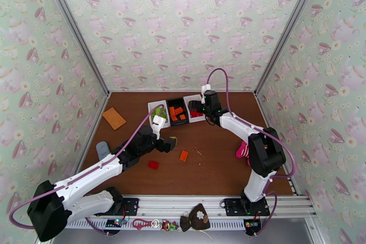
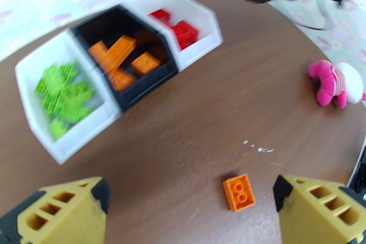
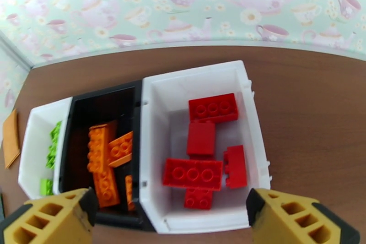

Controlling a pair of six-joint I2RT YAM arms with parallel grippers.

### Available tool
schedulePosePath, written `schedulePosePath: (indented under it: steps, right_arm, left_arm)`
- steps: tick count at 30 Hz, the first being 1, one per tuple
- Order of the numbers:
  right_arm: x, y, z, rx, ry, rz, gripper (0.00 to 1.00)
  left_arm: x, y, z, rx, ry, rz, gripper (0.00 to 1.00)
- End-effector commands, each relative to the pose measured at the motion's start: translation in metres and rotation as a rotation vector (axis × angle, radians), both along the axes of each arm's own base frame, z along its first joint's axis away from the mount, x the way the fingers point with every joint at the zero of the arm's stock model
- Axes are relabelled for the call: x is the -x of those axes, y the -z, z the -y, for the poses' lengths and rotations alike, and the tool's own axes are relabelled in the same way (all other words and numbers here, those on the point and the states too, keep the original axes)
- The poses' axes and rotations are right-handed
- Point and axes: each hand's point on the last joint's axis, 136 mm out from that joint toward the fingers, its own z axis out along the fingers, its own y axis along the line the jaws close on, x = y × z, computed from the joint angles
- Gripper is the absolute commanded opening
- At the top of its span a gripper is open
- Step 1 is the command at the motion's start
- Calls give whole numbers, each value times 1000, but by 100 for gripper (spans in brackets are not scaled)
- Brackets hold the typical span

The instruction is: Sort the legos into containers by color

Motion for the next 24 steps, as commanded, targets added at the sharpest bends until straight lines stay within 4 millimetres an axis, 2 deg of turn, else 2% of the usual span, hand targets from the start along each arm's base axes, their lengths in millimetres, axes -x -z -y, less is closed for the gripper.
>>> schedulePosePath:
  steps: [1, 6, 11, 15, 24]
  right_arm:
    - [27, -15, -13, 8, -132, 44, 92]
    - [64, -24, -20, 66, -276, 73, 93]
    - [90, -22, -23, 110, -352, 61, 93]
    - [98, -20, -19, 131, -362, 57, 93]
    - [101, -22, -16, 151, -366, 62, 94]
  left_arm:
    - [13, 19, -33, -86, -138, -124, 100]
    - [30, 45, -68, -152, -340, -301, 100]
    - [51, 77, -84, -221, -421, -446, 100]
    - [60, 94, -83, -289, -395, -500, 100]
    - [77, 129, -57, -367, -247, -629, 98]
